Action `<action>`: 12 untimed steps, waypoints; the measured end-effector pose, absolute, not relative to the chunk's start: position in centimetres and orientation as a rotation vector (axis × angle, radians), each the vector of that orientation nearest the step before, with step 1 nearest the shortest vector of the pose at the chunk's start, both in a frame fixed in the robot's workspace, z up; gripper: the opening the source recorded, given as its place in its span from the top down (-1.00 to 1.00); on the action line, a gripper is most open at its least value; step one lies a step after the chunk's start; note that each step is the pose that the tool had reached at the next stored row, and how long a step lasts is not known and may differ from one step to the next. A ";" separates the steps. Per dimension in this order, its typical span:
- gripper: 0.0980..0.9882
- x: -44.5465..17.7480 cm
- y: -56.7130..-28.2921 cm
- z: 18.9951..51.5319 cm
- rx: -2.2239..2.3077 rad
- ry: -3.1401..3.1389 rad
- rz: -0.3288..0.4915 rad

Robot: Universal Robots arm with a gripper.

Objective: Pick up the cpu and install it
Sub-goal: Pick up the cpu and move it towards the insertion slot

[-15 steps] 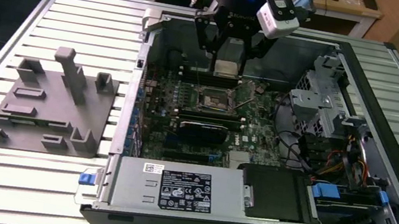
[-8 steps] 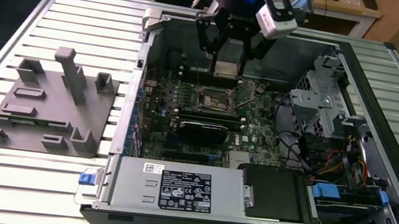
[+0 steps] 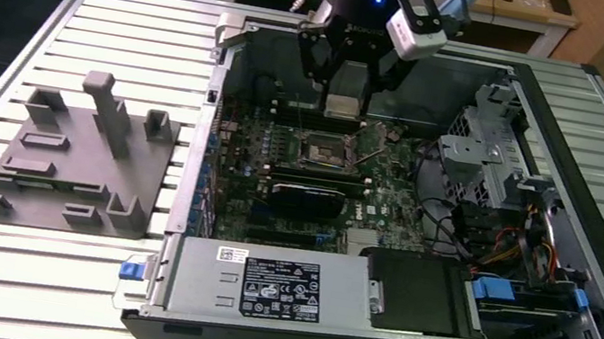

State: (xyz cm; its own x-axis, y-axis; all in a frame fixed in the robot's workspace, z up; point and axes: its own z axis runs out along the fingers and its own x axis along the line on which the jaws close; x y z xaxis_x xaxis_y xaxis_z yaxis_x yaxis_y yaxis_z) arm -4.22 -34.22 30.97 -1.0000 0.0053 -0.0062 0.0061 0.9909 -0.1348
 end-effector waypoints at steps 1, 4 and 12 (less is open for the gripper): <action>0.00 -4.2 -34.1 30.9 0.009 3.128 -0.216; 0.00 -4.2 -33.7 30.5 0.009 3.128 -0.226; 0.00 -4.0 -32.6 29.7 0.009 3.125 -0.255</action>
State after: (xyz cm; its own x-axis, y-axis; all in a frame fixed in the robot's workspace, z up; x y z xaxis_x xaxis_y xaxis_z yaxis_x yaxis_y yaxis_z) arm -4.04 -32.58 29.69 -1.0000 0.0052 -0.0063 0.0061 0.9868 -0.1619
